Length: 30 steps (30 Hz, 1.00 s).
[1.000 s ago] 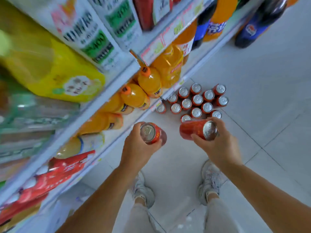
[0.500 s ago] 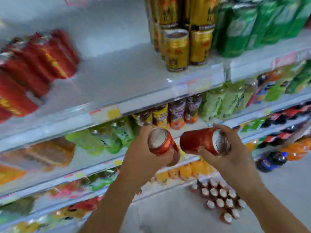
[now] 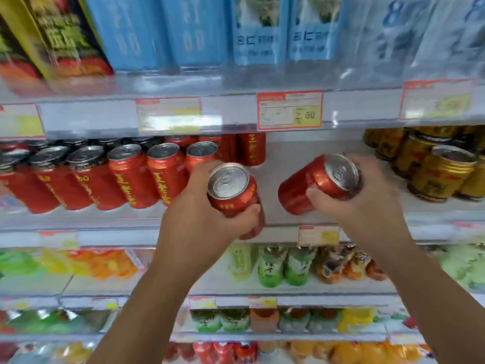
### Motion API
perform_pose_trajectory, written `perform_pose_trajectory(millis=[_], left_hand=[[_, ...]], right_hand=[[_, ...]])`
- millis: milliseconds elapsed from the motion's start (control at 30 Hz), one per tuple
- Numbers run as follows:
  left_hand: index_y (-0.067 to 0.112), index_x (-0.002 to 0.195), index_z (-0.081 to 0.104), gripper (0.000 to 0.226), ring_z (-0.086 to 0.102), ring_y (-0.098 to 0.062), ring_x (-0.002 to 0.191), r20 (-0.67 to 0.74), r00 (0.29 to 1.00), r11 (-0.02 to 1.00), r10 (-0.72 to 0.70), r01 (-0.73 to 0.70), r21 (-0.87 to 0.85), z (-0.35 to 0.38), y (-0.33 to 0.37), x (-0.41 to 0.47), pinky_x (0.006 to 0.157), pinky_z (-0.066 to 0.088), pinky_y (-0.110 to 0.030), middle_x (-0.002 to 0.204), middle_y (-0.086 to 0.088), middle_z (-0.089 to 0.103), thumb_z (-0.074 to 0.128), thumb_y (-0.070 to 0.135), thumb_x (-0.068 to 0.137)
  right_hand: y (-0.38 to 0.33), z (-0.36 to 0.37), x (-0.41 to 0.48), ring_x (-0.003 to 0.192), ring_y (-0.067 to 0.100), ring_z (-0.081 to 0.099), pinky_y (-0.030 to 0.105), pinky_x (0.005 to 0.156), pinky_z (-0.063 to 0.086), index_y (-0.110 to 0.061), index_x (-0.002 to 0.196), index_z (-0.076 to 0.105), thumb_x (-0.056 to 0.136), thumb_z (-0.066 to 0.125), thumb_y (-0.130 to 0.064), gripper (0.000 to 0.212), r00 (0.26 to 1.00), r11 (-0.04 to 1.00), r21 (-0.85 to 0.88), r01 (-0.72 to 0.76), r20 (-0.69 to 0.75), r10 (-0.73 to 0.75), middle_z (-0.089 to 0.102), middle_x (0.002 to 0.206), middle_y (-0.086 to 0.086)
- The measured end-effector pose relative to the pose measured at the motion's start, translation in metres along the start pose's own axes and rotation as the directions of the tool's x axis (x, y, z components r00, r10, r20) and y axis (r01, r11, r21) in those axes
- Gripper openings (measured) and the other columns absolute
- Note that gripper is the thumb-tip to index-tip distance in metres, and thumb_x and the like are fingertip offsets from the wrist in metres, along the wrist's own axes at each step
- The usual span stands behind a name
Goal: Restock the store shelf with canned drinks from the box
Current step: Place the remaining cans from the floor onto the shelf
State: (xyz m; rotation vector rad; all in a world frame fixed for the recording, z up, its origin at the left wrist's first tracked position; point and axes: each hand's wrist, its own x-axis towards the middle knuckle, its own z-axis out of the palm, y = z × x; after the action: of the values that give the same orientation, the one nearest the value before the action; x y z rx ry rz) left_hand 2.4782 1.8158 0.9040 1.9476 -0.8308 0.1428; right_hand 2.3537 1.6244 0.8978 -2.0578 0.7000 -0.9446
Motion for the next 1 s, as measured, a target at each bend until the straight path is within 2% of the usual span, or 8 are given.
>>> perform_pose_trajectory(millis=[100,267,400,500,567,667,833,1000], left_hand=[[0.046,0.117,0.044,0.071,0.064,-0.002,0.094,-0.043,0.998,0.999,-0.05,0.05,-0.002,-0.012,-0.016,0.011,0.085,0.053,-0.033,0.101,0.027,0.064,0.076,0.054,0.055],[0.044,0.113,0.044,0.068,0.063,0.001,0.091,-0.131,0.987,0.995,-0.095,0.094,-0.015,-0.013,-0.026,0.015,0.083,0.052,-0.031,0.099,0.027,0.064,0.075,0.057,0.054],[0.039,0.117,0.049,0.068,0.063,0.003,0.09,-0.172,0.979,0.994,-0.11,0.107,-0.023,-0.01,-0.026,0.016,0.083,0.054,-0.032,0.098,0.025,0.065,0.075,0.056,0.057],[0.04,0.118,0.049,0.067,0.061,0.009,0.088,-0.185,0.978,0.995,-0.101,0.1,-0.018,-0.006,-0.027,0.015,0.078,0.052,-0.024,0.097,0.028,0.064,0.077,0.052,0.059],[0.041,0.119,0.049,0.066,0.062,0.008,0.089,-0.196,0.975,0.995,-0.104,0.101,-0.022,-0.004,-0.027,0.015,0.078,0.052,-0.023,0.099,0.029,0.064,0.079,0.049,0.06],[0.04,0.122,0.047,0.069,0.062,0.009,0.09,-0.211,0.97,0.993,-0.12,0.114,-0.04,-0.002,-0.027,0.014,0.076,0.049,-0.017,0.101,0.029,0.064,0.085,0.043,0.063],[0.031,0.122,0.051,0.063,0.06,0.015,0.091,-0.217,0.965,0.987,-0.146,0.127,-0.097,0.0,-0.028,0.013,0.07,0.043,-0.002,0.101,0.025,0.063,0.084,0.033,0.068],[0.028,0.127,0.054,0.064,0.059,0.015,0.093,-0.195,0.97,0.984,-0.143,0.118,-0.134,0.0,-0.03,0.013,0.074,0.044,-0.001,0.101,0.025,0.064,0.084,0.032,0.07]], right_hand=[[-0.002,0.032,0.032,0.099,0.011,0.062,0.031,0.088,0.048,-0.037,0.113,0.052,0.06,0.077,-0.049,0.06,0.997,0.997,-0.079,0.018,0.072,-0.012,0.064,0.101,-0.018],[-0.007,0.057,0.069,0.098,0.009,0.056,0.023,0.073,0.039,-0.037,0.119,0.047,0.073,0.074,-0.047,0.054,0.978,0.99,-0.129,0.053,0.209,-0.025,0.058,0.103,-0.018],[-0.007,0.07,0.081,0.109,0.01,0.053,0.027,0.085,0.04,-0.033,0.131,0.04,0.074,0.074,-0.052,0.069,0.953,0.99,-0.106,0.095,0.296,-0.06,0.056,0.123,-0.01],[0.004,0.07,0.083,0.114,0.009,0.05,0.025,0.088,0.038,-0.032,0.139,0.033,0.073,0.079,-0.039,0.081,0.921,1.0,-0.021,0.022,0.39,-0.012,0.05,0.129,-0.009],[0.014,0.067,0.083,0.115,0.012,0.052,0.027,0.088,0.038,-0.03,0.142,0.032,0.076,0.079,-0.031,0.081,0.899,1.0,-0.018,-0.005,0.438,0.013,0.052,0.132,-0.007],[0.018,0.074,0.085,0.116,0.016,0.056,0.027,0.088,0.04,-0.026,0.139,0.036,0.076,0.078,-0.036,0.077,0.902,0.998,-0.06,0.027,0.432,0.002,0.055,0.133,-0.003],[0.01,0.102,0.095,0.117,0.022,0.057,0.027,0.087,0.042,-0.019,0.137,0.034,0.073,0.08,-0.044,0.083,0.934,0.992,-0.089,0.091,0.352,-0.054,0.055,0.135,0.003],[0.008,0.122,0.103,0.122,0.025,0.054,0.032,0.095,0.043,-0.017,0.138,0.033,0.073,0.08,-0.044,0.085,0.944,0.994,-0.069,0.081,0.324,-0.054,0.052,0.138,0.004]])
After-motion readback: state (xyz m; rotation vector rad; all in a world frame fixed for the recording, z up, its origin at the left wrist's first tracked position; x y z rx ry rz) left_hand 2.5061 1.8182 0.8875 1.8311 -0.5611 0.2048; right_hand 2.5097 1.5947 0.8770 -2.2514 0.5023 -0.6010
